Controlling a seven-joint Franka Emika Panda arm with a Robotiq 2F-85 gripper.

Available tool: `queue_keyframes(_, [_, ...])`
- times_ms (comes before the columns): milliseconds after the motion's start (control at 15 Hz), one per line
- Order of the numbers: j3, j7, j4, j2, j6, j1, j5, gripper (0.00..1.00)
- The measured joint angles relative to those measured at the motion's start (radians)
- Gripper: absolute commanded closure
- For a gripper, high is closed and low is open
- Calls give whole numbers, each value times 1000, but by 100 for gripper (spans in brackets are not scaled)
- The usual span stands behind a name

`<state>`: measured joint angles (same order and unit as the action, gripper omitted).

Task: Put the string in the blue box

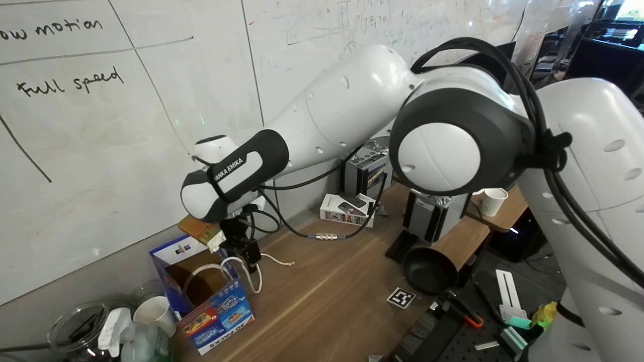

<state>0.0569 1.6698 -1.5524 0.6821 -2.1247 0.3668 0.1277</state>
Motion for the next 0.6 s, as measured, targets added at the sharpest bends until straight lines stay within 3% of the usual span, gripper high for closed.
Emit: queue_keyframes(600, [76,-54,-132,-19,-245,-91,193,0])
